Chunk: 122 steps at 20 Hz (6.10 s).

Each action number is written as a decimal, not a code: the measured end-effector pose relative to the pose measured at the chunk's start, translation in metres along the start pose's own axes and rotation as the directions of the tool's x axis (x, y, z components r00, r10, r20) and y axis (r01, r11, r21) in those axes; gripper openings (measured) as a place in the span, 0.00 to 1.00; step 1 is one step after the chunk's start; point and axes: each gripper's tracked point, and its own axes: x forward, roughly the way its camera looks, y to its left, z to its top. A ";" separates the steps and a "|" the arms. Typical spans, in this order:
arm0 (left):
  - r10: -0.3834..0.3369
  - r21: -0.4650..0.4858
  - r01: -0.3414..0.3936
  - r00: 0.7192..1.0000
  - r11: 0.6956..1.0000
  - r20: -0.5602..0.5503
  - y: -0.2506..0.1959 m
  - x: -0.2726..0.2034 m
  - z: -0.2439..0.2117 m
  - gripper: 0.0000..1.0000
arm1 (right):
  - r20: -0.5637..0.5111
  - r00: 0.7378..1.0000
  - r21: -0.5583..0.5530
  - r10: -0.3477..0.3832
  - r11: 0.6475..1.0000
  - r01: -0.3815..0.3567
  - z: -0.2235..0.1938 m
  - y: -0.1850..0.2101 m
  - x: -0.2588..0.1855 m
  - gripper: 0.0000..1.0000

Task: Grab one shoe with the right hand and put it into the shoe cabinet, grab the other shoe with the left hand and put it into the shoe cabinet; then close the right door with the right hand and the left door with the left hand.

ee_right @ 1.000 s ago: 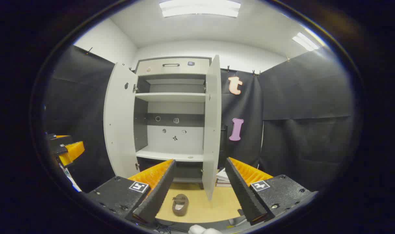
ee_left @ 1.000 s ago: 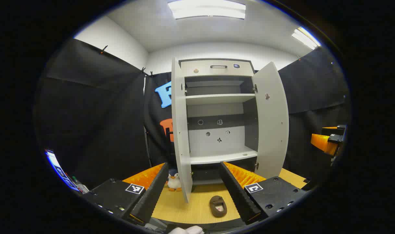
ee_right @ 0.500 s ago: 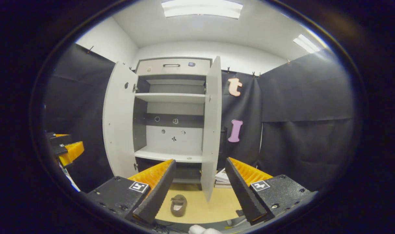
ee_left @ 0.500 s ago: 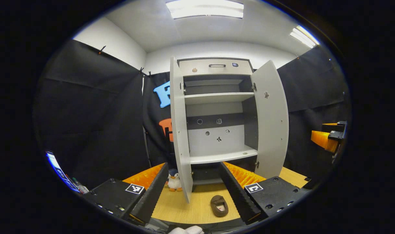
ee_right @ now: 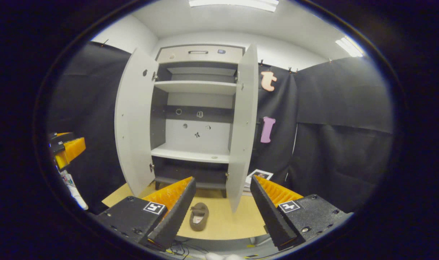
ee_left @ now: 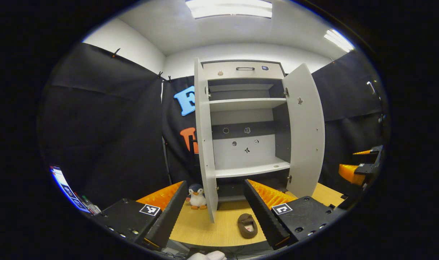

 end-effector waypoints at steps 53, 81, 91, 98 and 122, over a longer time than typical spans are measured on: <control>0.289 0.087 -0.279 0.948 0.956 -0.131 0.034 0.085 -0.034 0.96 | -0.452 0.854 0.180 0.258 0.964 -0.196 -0.203 0.123 0.326 0.12; 0.176 -0.001 -0.177 0.977 0.984 -0.119 0.018 0.085 -0.028 0.96 | -0.398 0.912 0.097 0.100 0.993 -0.067 0.058 0.122 0.558 0.12; 0.137 -0.007 -0.138 0.986 0.990 -0.091 0.020 0.081 -0.017 0.96 | -0.389 0.916 0.121 0.104 0.991 -0.061 0.085 0.118 0.523 0.67; 0.102 -0.017 -0.104 0.992 0.994 -0.075 0.039 0.049 -0.024 0.96 | -0.049 0.998 0.070 0.041 0.997 -0.037 0.163 0.089 0.417 0.82; -0.065 0.006 0.066 0.994 0.998 -0.086 0.012 0.051 -0.057 0.96 | 0.141 0.990 0.070 0.026 0.997 -0.036 0.036 0.024 0.070 1.00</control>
